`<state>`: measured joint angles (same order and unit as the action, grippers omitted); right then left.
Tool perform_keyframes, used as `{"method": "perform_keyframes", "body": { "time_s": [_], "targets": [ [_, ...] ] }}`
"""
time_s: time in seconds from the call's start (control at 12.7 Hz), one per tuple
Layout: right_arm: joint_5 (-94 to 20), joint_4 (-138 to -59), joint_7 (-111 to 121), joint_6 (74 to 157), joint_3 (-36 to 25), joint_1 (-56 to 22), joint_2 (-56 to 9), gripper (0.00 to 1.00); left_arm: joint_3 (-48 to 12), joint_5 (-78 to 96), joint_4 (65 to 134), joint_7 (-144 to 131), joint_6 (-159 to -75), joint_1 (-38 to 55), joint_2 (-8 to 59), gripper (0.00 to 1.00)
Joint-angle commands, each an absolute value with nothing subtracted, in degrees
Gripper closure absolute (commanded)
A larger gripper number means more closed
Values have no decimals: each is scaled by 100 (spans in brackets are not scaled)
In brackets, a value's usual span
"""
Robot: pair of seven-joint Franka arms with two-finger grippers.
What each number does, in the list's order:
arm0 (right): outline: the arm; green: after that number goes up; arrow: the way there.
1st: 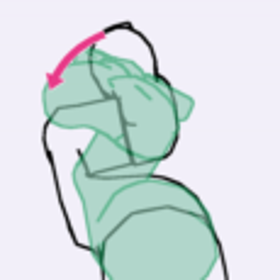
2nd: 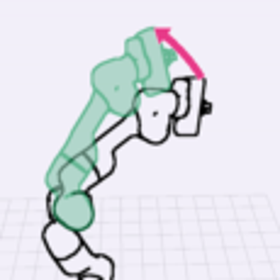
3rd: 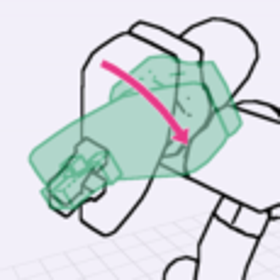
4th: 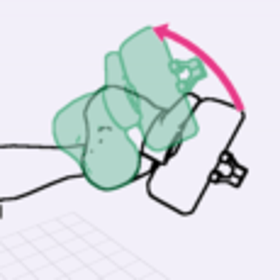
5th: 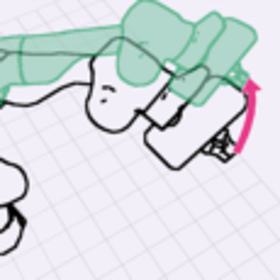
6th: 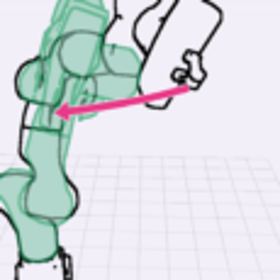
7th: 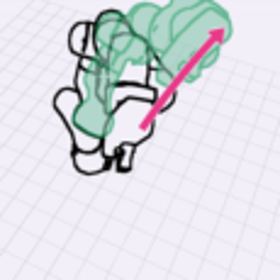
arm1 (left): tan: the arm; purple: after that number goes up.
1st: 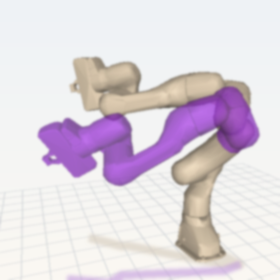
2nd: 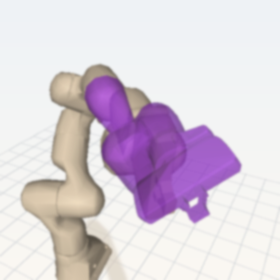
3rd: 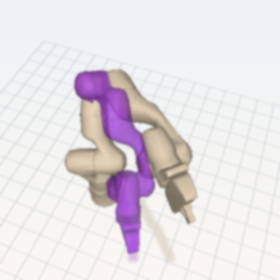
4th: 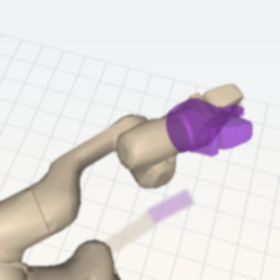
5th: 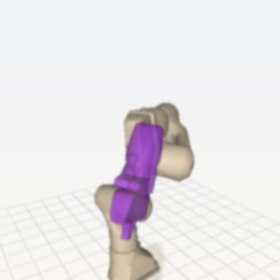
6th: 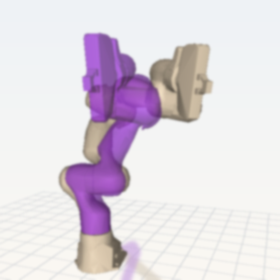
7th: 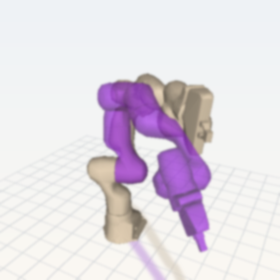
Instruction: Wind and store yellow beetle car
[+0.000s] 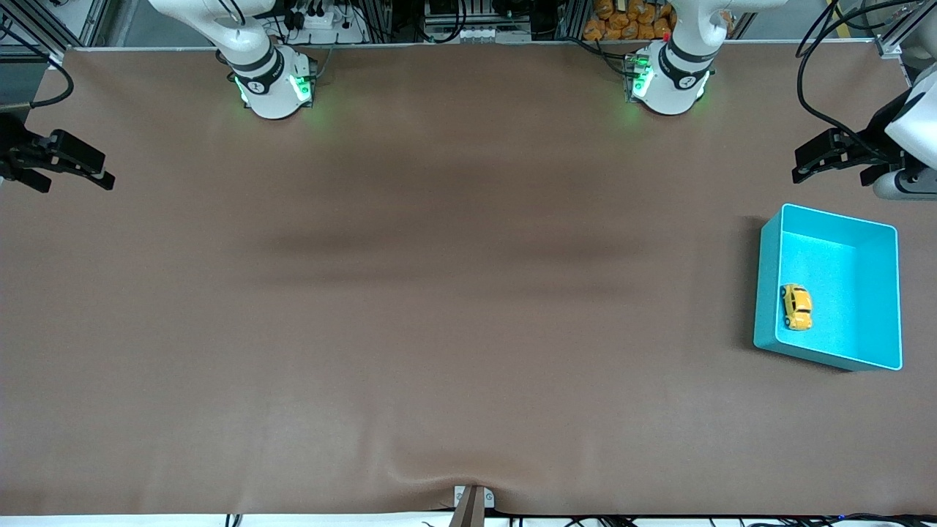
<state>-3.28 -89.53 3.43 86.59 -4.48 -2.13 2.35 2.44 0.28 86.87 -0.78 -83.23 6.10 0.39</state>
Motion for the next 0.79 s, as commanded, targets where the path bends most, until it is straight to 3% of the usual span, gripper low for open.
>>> {"method": "perform_keyframes", "body": {
  "time_s": [0.0,0.71],
  "targets": [
    [-255,-9088,554,8596,-413,-158,396,0,246,-97,8561,9,-8218,650,62,0],
    [-106,-9088,554,8552,-396,-167,387,0,246,-70,8569,9,-8218,624,70,0]
  ]
}}
